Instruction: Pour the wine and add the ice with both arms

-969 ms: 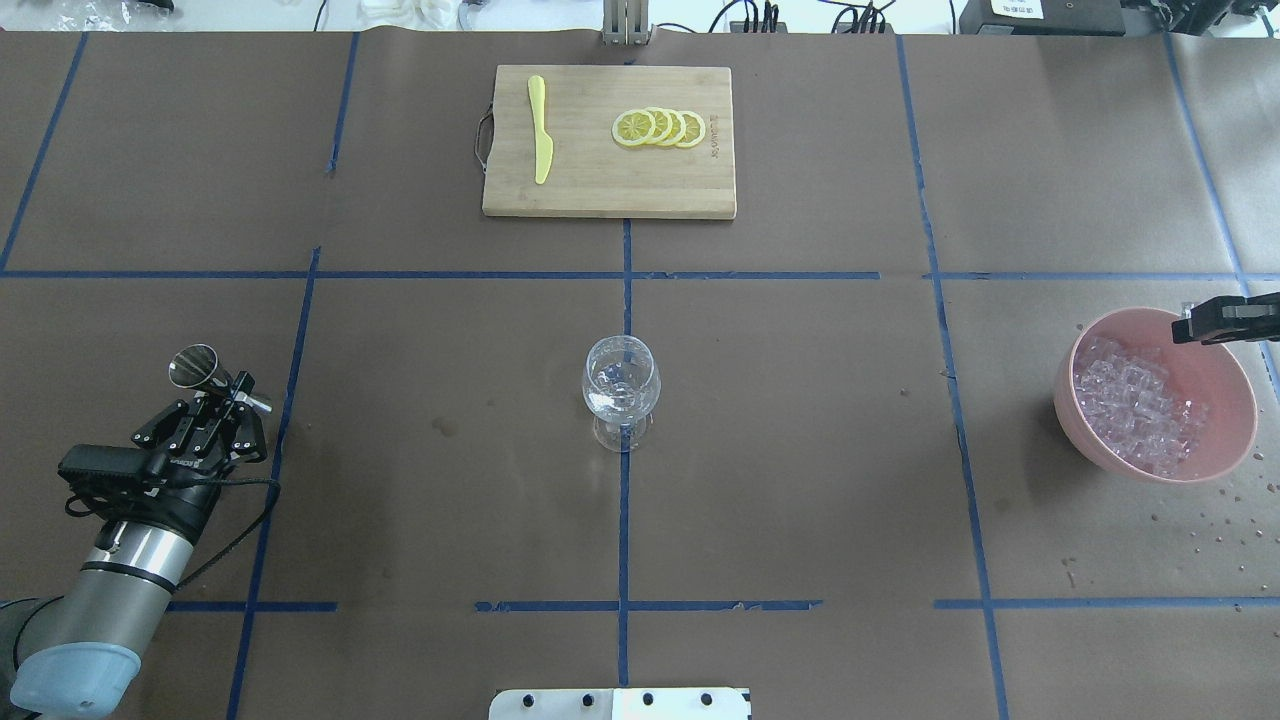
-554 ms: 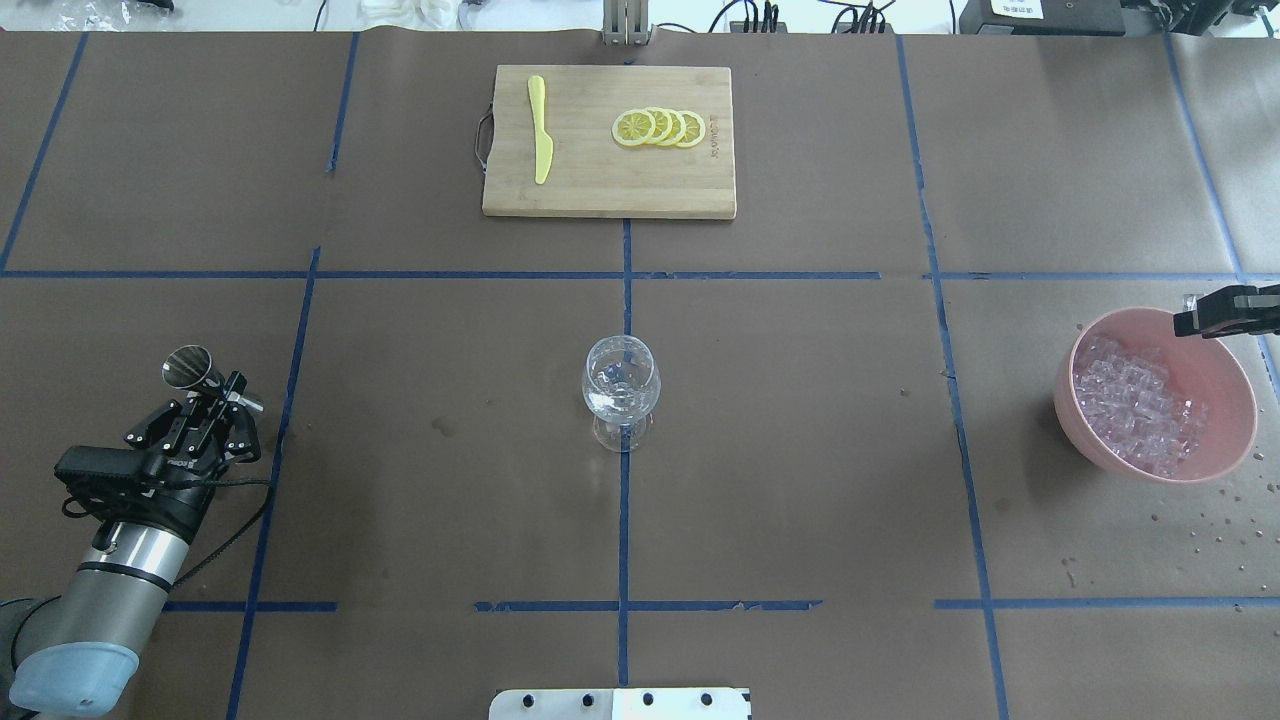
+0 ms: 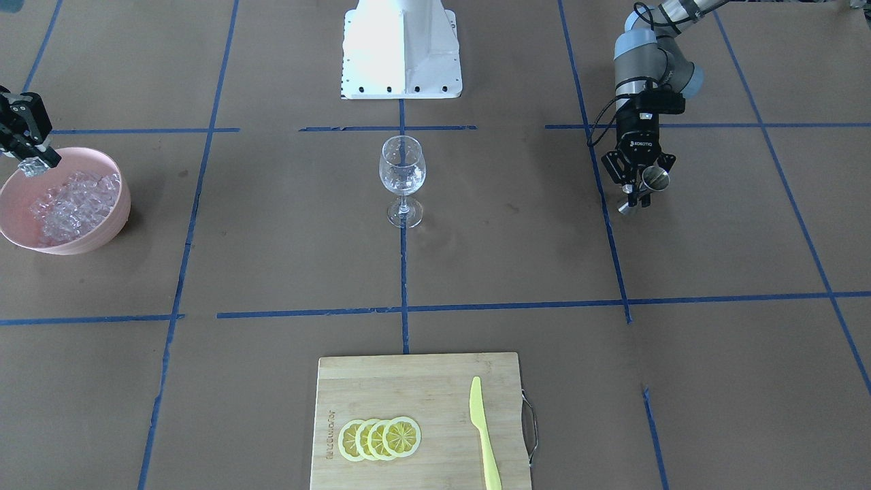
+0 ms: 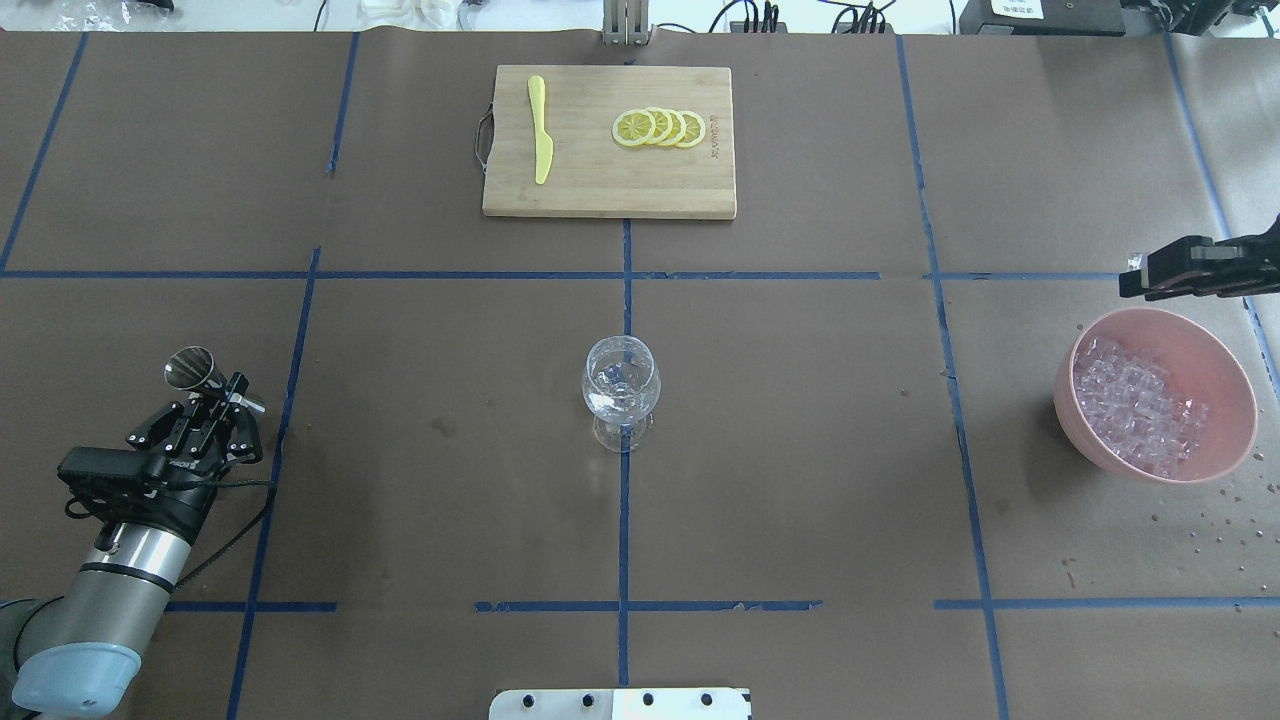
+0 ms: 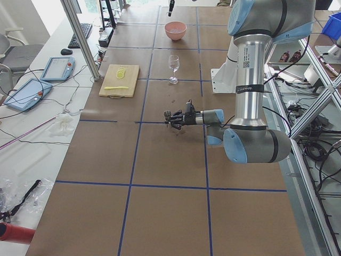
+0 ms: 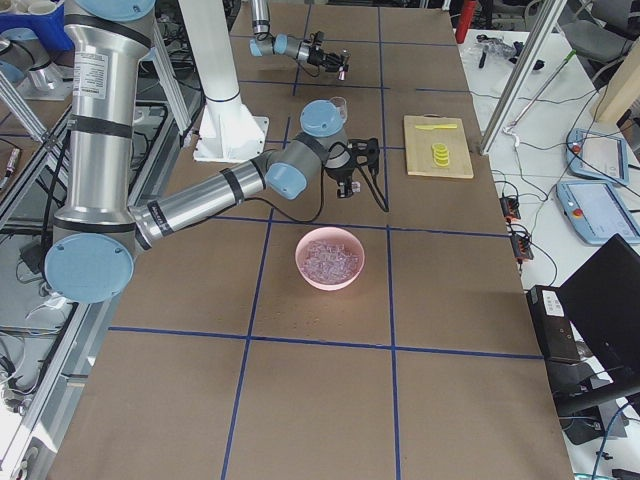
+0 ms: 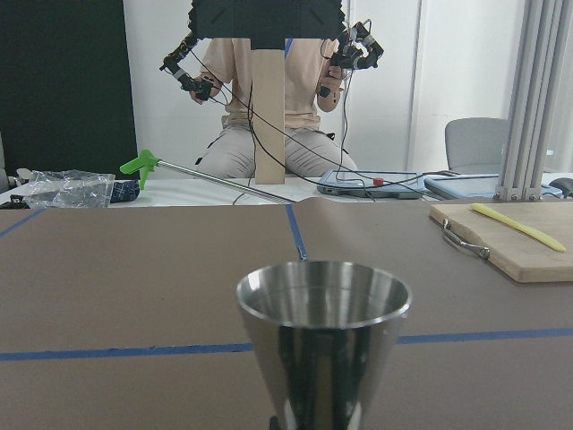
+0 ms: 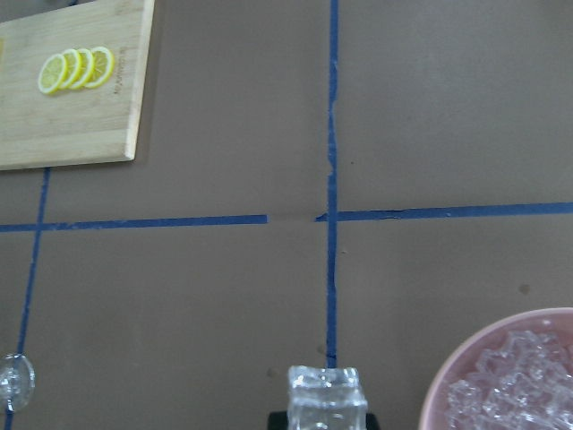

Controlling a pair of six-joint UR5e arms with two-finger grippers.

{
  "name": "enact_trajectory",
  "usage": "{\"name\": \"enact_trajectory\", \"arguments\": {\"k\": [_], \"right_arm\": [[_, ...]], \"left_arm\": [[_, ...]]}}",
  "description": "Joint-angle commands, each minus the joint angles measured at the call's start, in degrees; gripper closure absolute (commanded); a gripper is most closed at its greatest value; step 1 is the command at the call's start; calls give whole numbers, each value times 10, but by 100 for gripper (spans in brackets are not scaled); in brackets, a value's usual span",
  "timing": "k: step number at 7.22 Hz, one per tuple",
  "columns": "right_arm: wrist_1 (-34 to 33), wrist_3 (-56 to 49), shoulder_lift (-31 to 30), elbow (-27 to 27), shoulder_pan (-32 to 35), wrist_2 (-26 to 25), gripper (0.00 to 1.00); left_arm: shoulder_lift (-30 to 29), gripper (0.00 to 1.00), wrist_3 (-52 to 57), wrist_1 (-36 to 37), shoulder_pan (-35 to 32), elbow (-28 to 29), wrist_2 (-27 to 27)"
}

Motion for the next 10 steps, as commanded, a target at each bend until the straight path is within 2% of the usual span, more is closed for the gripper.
{"name": "enact_trajectory", "arguments": {"k": [1, 4, 6, 10], "right_arm": [[-2, 52, 48, -2, -21, 7, 100], [-4, 117, 108, -14, -64, -3, 100], [-4, 126, 122, -17, -82, -19, 100], [-4, 133, 140, -20, -112, -42, 100]], "left_arm": [[0, 96, 0, 2, 1, 2, -1], [-3, 83, 0, 4, 4, 8, -1], [-9, 75, 0, 5, 4, 9, -2], [-9, 50, 1, 5, 4, 16, -3]]}}
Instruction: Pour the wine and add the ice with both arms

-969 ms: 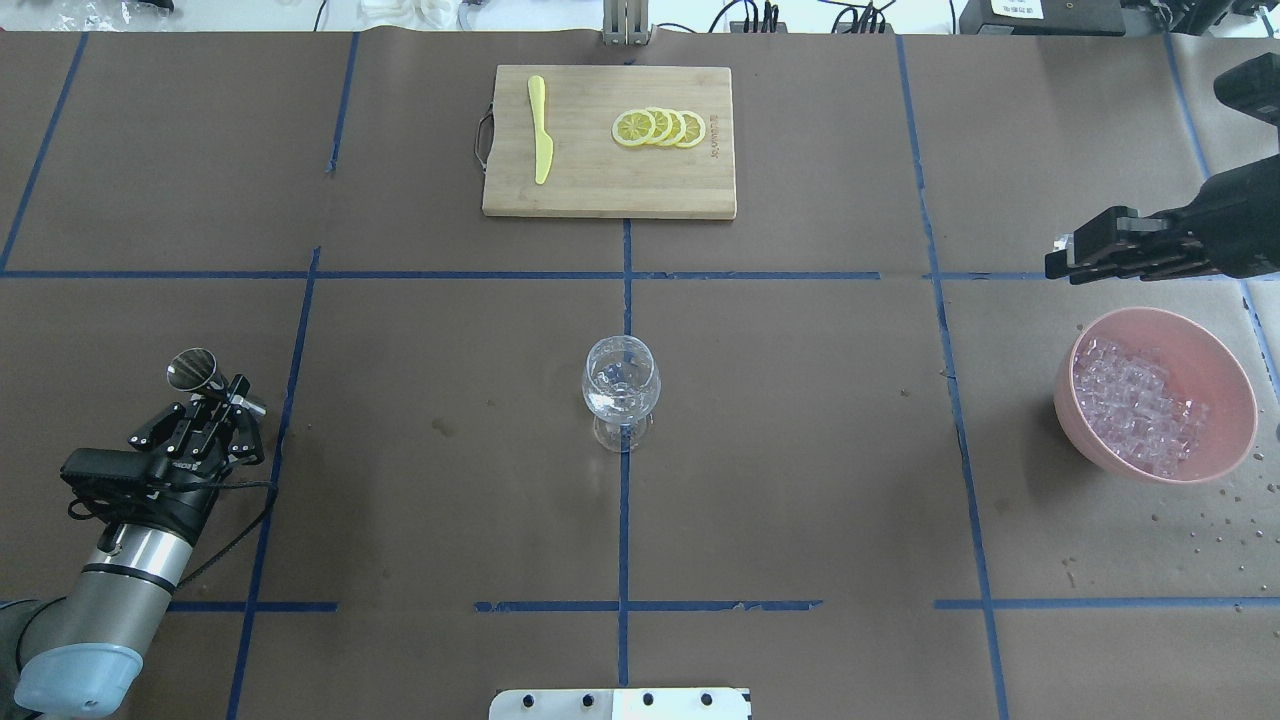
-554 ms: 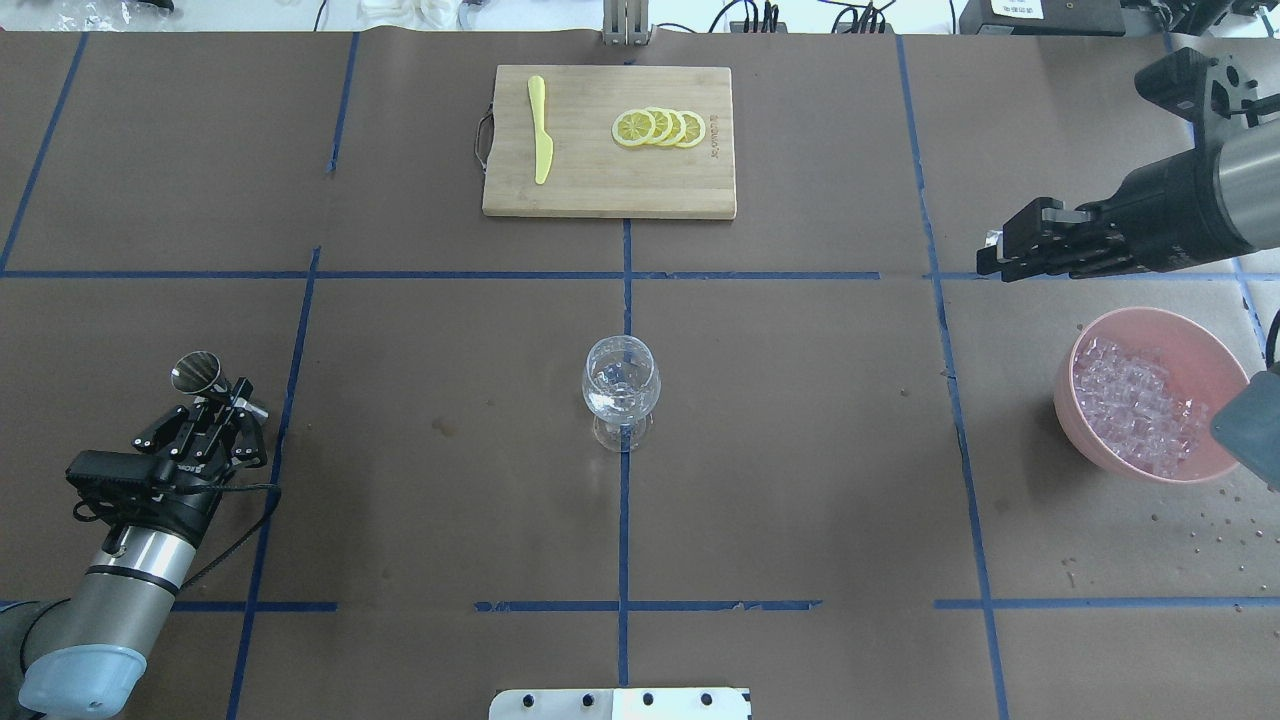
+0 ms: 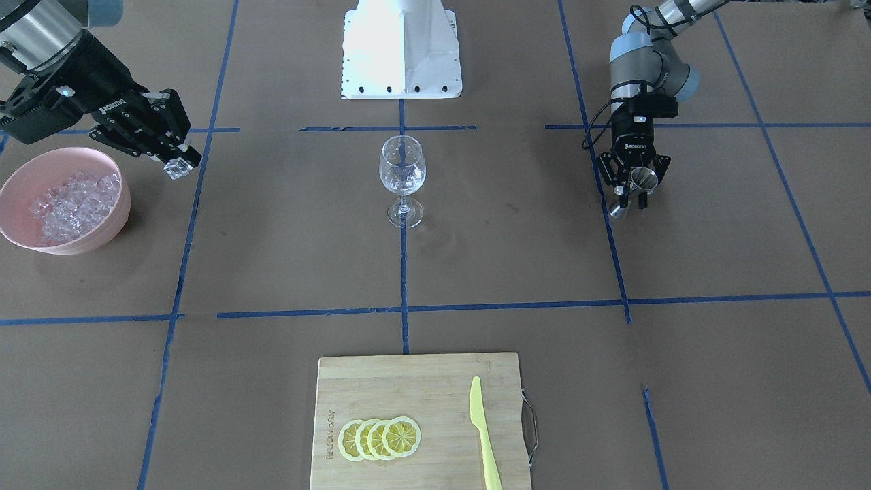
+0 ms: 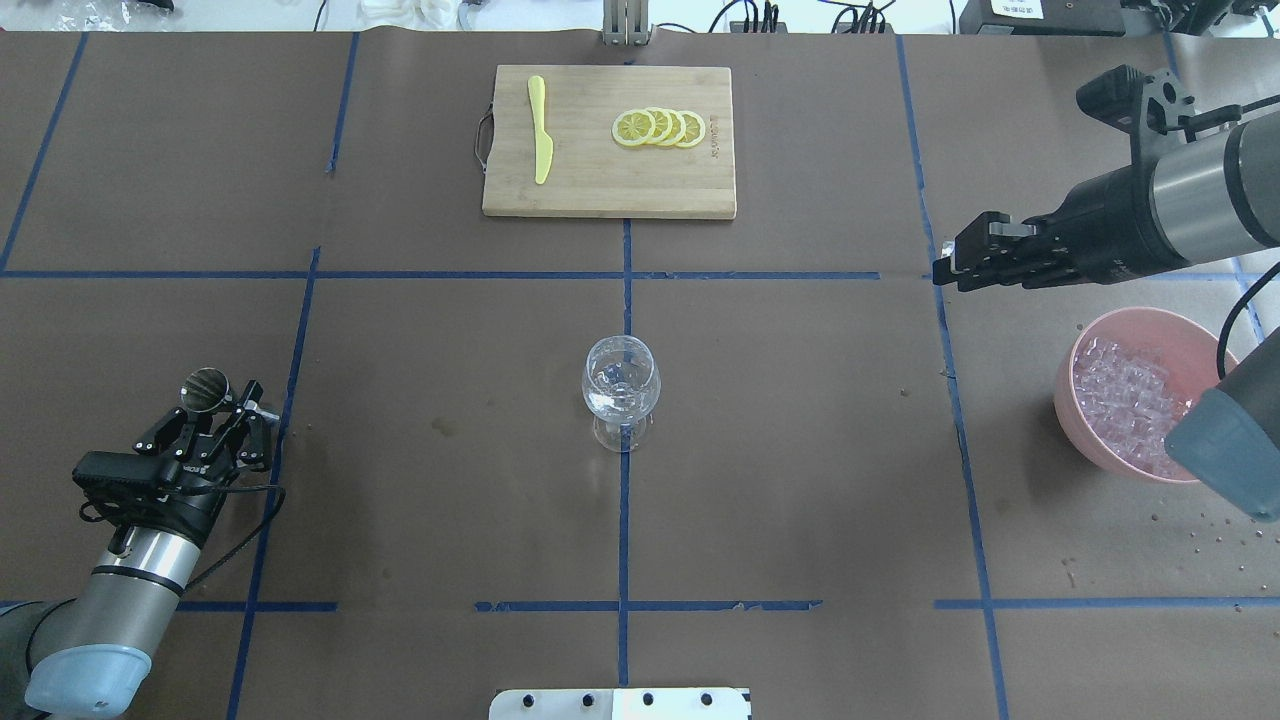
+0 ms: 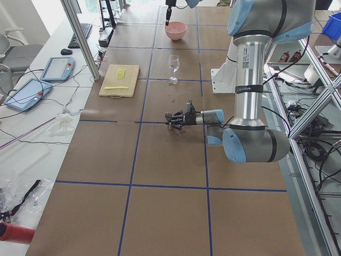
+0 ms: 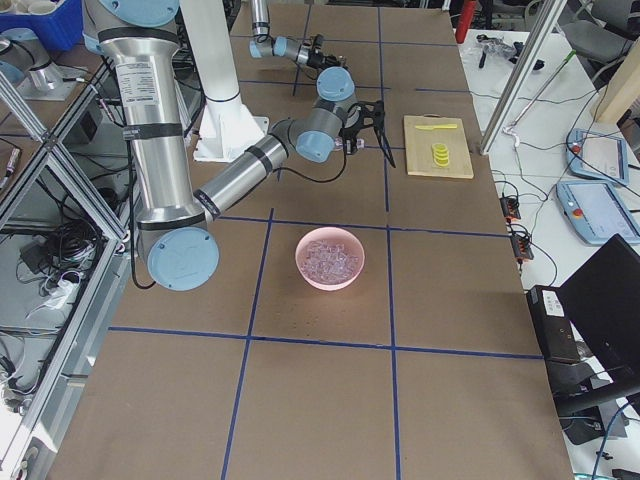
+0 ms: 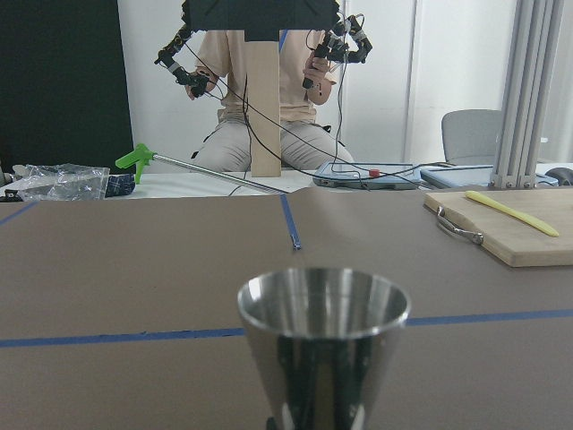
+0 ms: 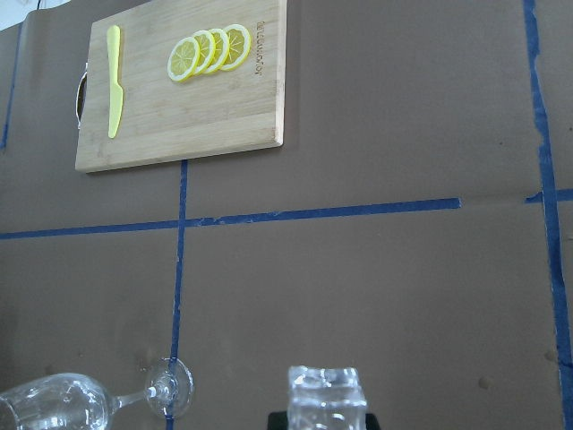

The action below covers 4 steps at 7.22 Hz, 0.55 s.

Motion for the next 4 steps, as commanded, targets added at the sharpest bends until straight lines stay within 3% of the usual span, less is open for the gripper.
{"name": "enact_trajectory", "arguments": {"k": [1, 2, 3, 4], "right_arm": [[-3, 11, 22, -4, -13, -3, 100], [-7, 38, 44, -6, -21, -4, 100], [-25, 47, 65, -7, -27, -5, 100], [-42, 51, 86, -9, -30, -5, 100]], "left_arm": [[0, 39, 1, -1, 0, 1, 0], [0, 7, 2, 0, 0, 1, 0], [2, 0, 3, -4, -2, -8, -24], [3, 0, 18, -5, -3, -14, -36]]}}
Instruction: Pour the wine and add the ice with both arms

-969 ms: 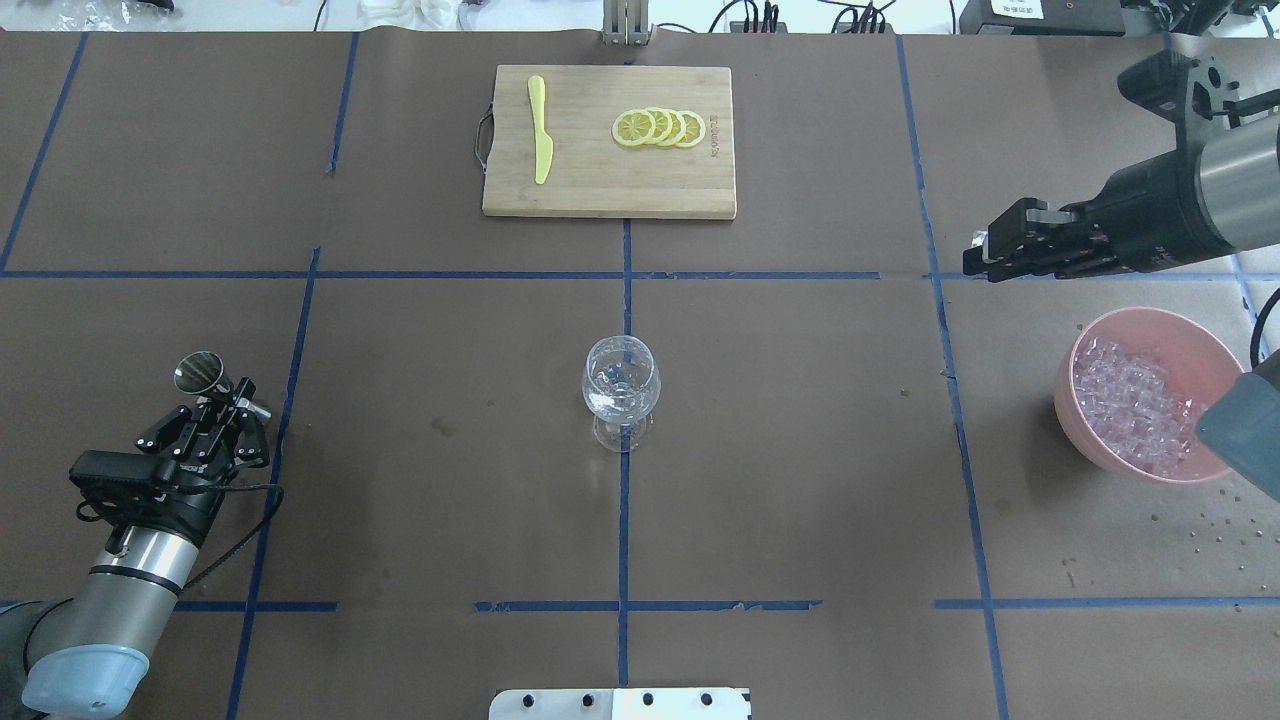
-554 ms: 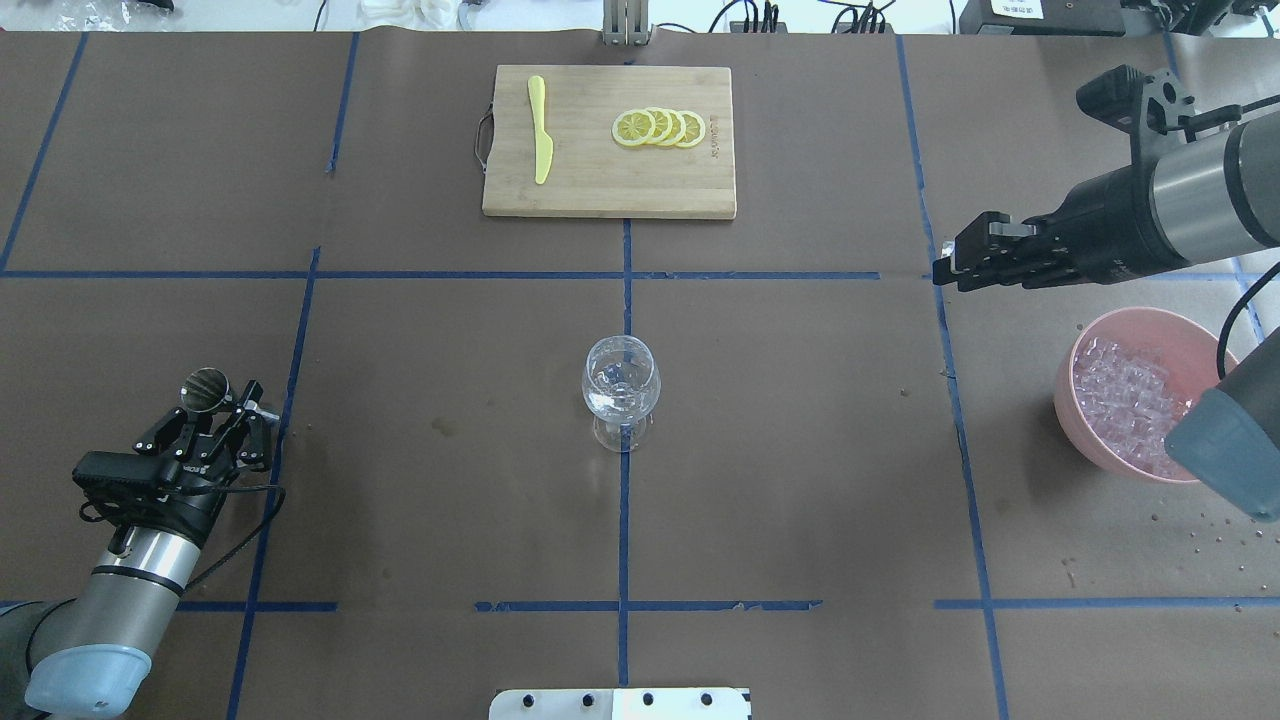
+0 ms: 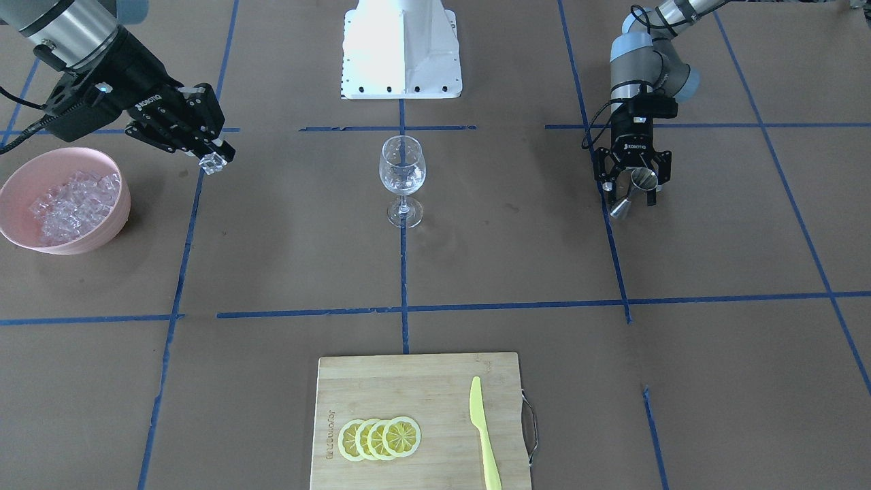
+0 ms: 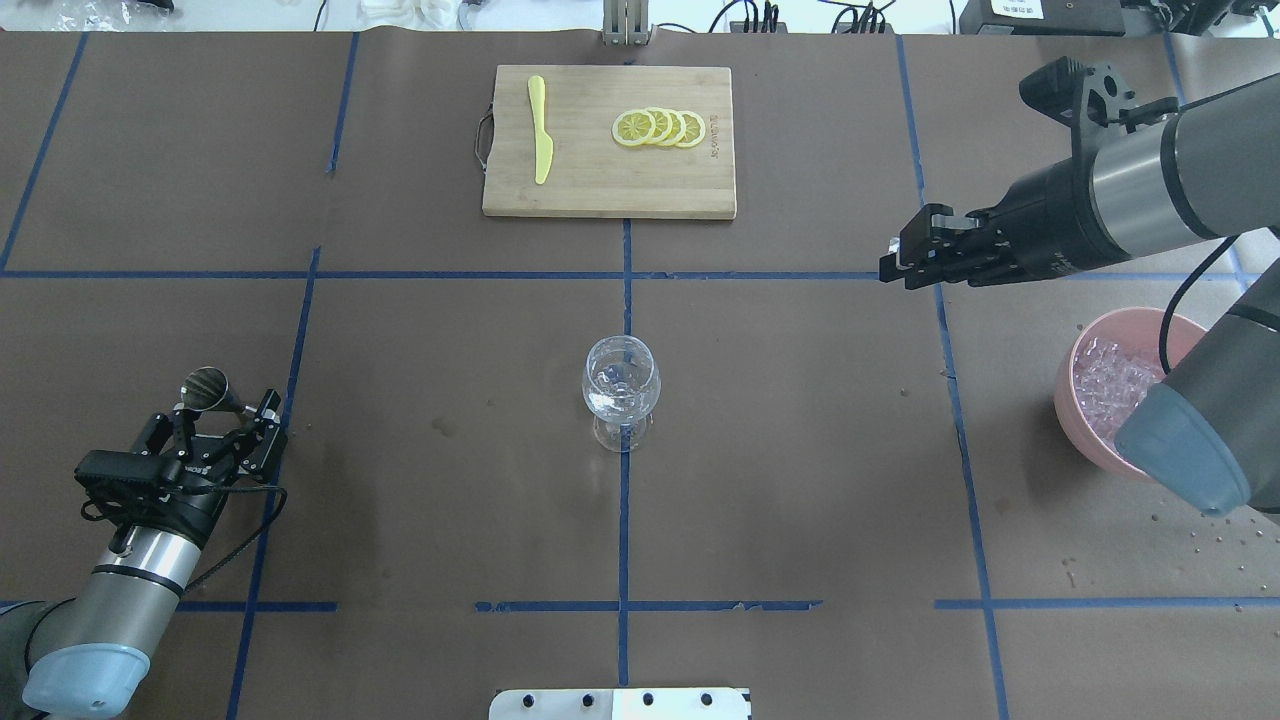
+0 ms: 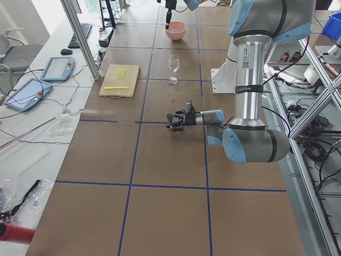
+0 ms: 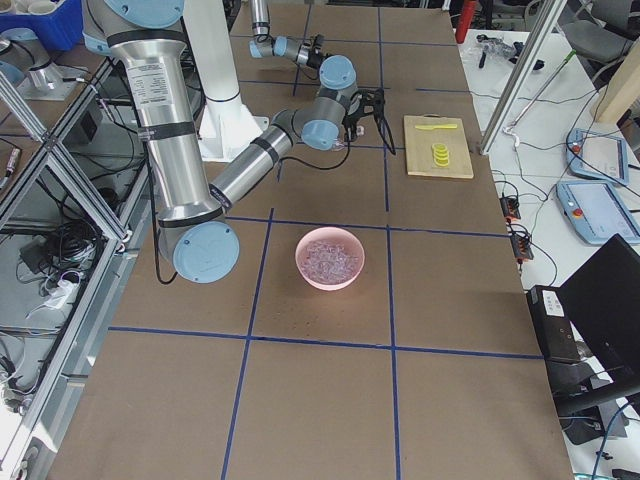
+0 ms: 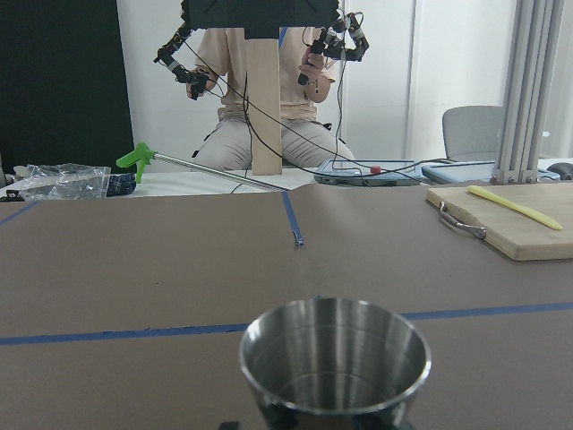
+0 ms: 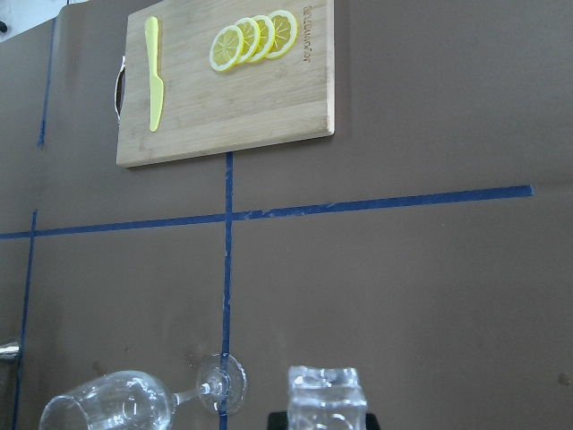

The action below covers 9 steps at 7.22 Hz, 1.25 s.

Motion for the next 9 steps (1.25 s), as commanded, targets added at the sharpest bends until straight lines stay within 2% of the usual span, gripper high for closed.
{"name": "enact_trajectory", "arguments": {"k": [1, 3, 5, 7, 9], "right_arm": [[-43, 24, 54, -5, -17, -10, 100], [-60, 27, 82, -11, -44, -43, 100], [-66, 66, 116, -20, -61, -50, 100], [-67, 83, 130, -22, -123, -130, 100], [-67, 90, 137, -29, -157, -165, 100]], "left_arm": [[8, 0, 13, -3, -3, -20, -46], [36, 0, 20, -3, -3, -44, -83], [110, 0, 20, 4, -3, -95, -126], [143, 0, 19, 3, -3, -118, -198], [212, 0, 13, -1, -3, -192, -264]]}}
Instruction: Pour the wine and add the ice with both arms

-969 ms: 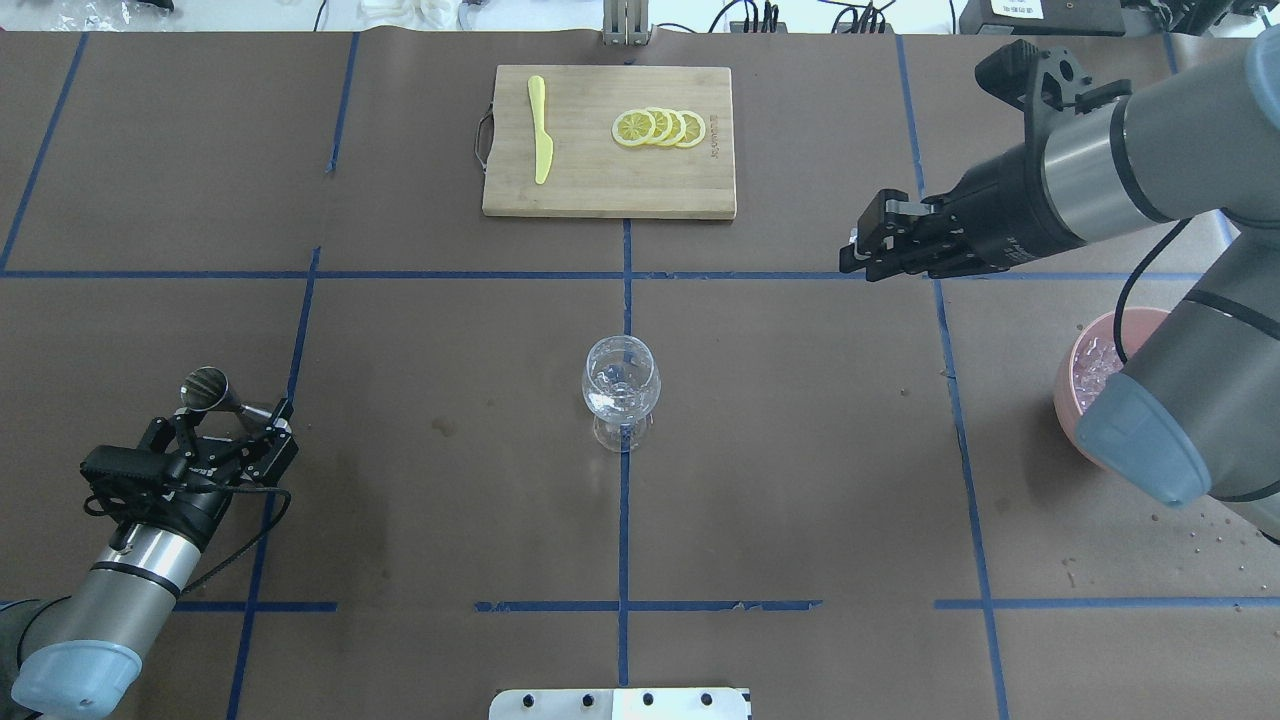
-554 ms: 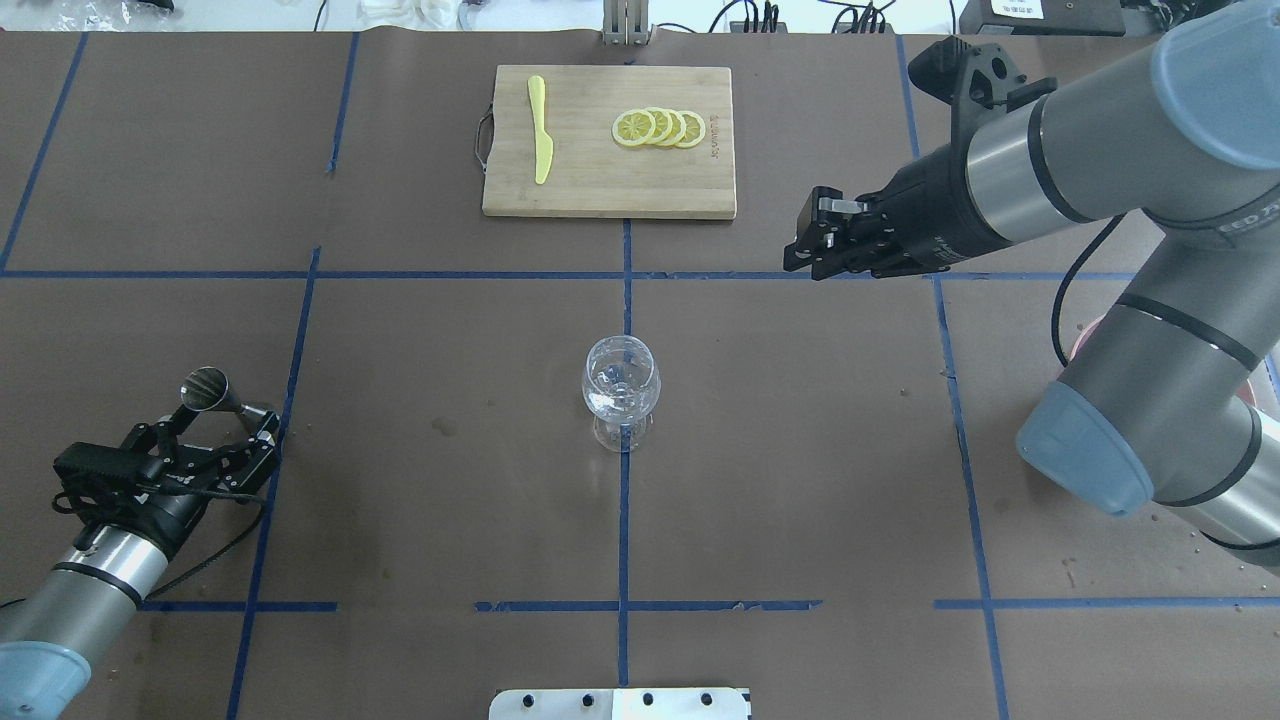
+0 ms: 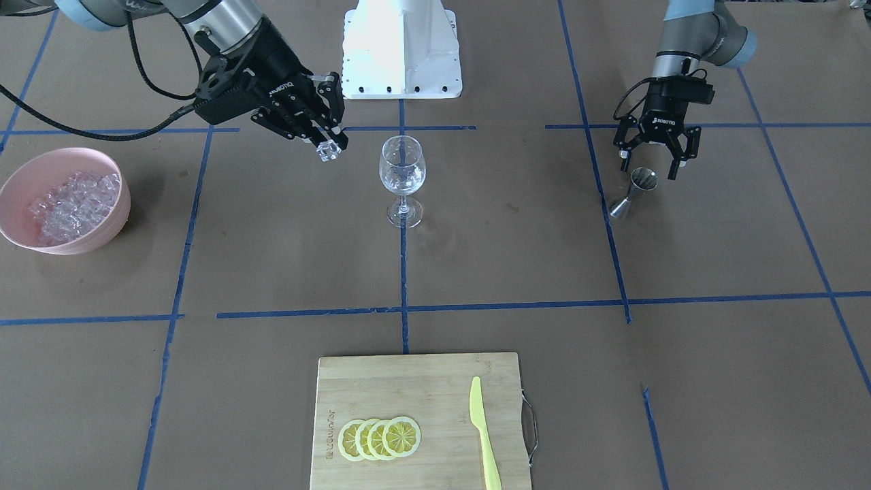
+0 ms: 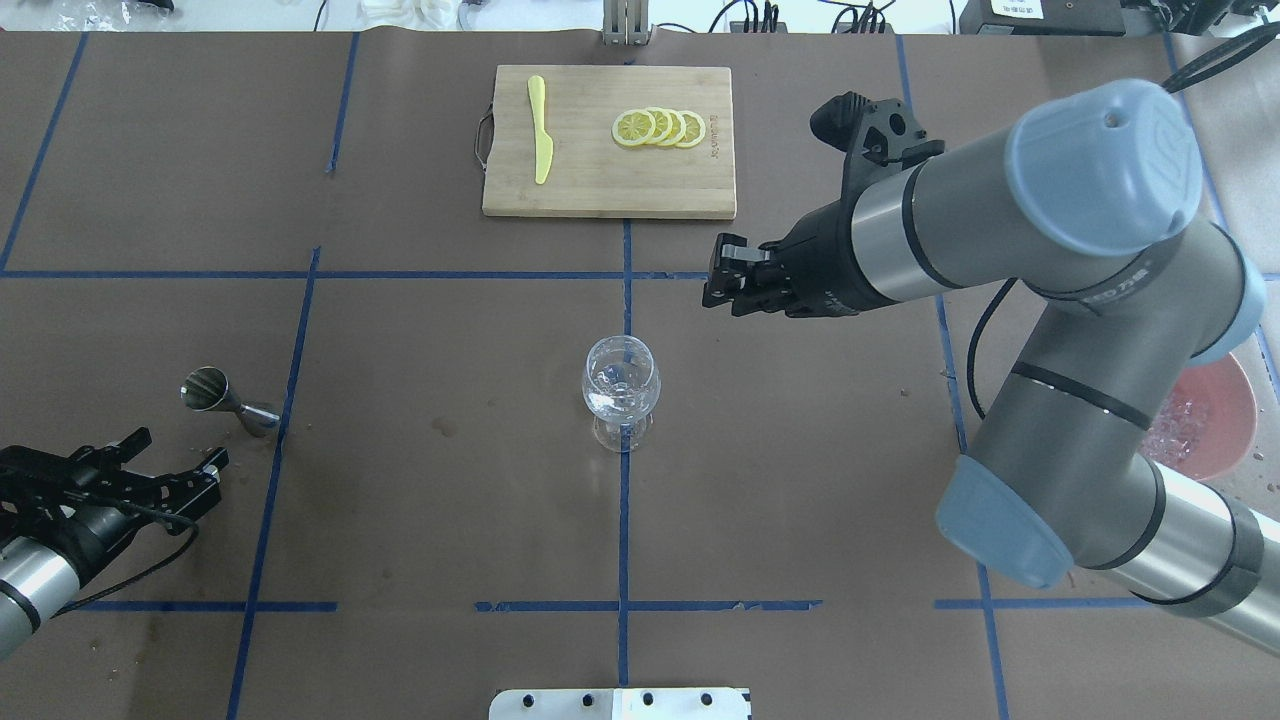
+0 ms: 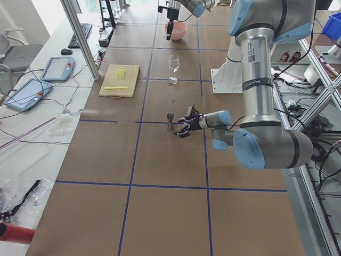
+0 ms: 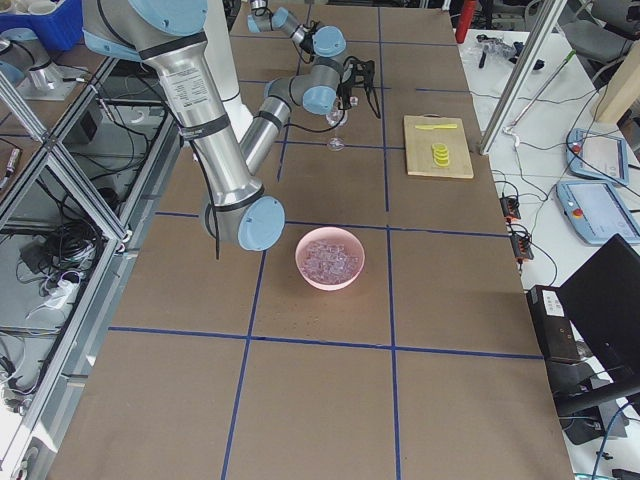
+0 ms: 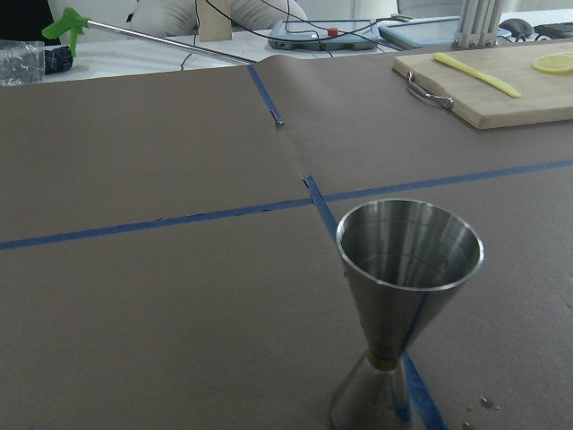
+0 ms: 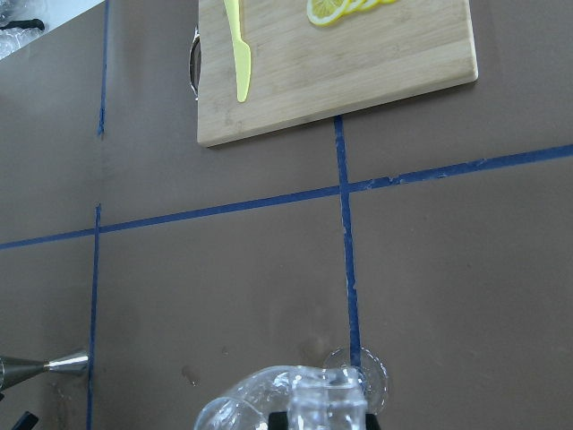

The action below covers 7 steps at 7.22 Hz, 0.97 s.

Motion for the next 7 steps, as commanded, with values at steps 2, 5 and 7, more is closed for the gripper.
{"name": "enact_trajectory", "arguments": {"k": [2, 5, 7], "right_arm": [[0, 3, 15, -9, -47, -46, 100], [-7, 3, 36, -18, -73, -70, 100], [-8, 3, 61, -47, -87, -78, 100]], "left_arm": [[48, 0, -16, -3, 2, -68, -98], [111, 0, -19, -2, 0, -159, -222], [117, 0, -45, -1, 0, -172, -235]]}}
